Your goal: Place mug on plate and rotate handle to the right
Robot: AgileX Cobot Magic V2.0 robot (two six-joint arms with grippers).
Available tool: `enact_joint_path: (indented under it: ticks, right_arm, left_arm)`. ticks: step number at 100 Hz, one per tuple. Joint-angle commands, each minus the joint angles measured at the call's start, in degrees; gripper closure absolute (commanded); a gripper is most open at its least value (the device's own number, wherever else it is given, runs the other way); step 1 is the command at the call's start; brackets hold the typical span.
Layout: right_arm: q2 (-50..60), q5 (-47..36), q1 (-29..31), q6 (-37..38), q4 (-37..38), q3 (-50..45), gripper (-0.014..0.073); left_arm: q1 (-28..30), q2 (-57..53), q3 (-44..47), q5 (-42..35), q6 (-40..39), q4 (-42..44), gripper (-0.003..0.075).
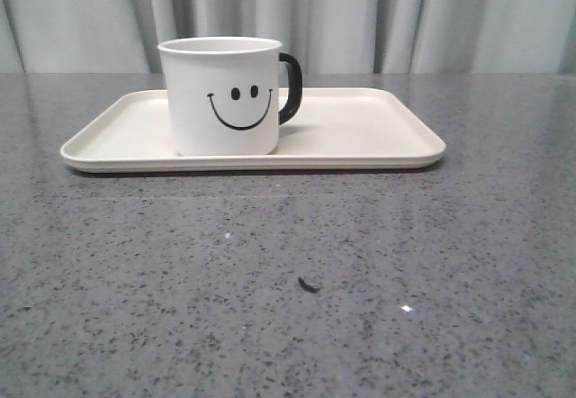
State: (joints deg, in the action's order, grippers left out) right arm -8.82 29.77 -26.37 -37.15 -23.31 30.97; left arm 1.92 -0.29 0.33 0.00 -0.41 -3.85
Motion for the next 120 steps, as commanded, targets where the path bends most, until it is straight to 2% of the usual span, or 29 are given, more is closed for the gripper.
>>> enact_joint_path:
  ticks: [1, 17, 120]
  right_arm:
    - [-0.7, -4.5, 0.3, 0.0, -1.2, 1.1, 0.0654]
    - [-0.7, -4.5, 0.3, 0.0, -1.2, 1.1, 0.0654]
    - [-0.7, -4.9, 0.3, 0.0, -1.2, 1.1, 0.0654]
  left_arm:
    - [0.7, -1.9, 0.2, -3.4, 0.0, -0.4, 0.0739]
    - [0.6, -1.9, 0.2, -1.2, 0.0, -0.4, 0.0739]
    - [0.6, -1.8, 0.2, -1.3, 0.0, -0.4, 0.0739]
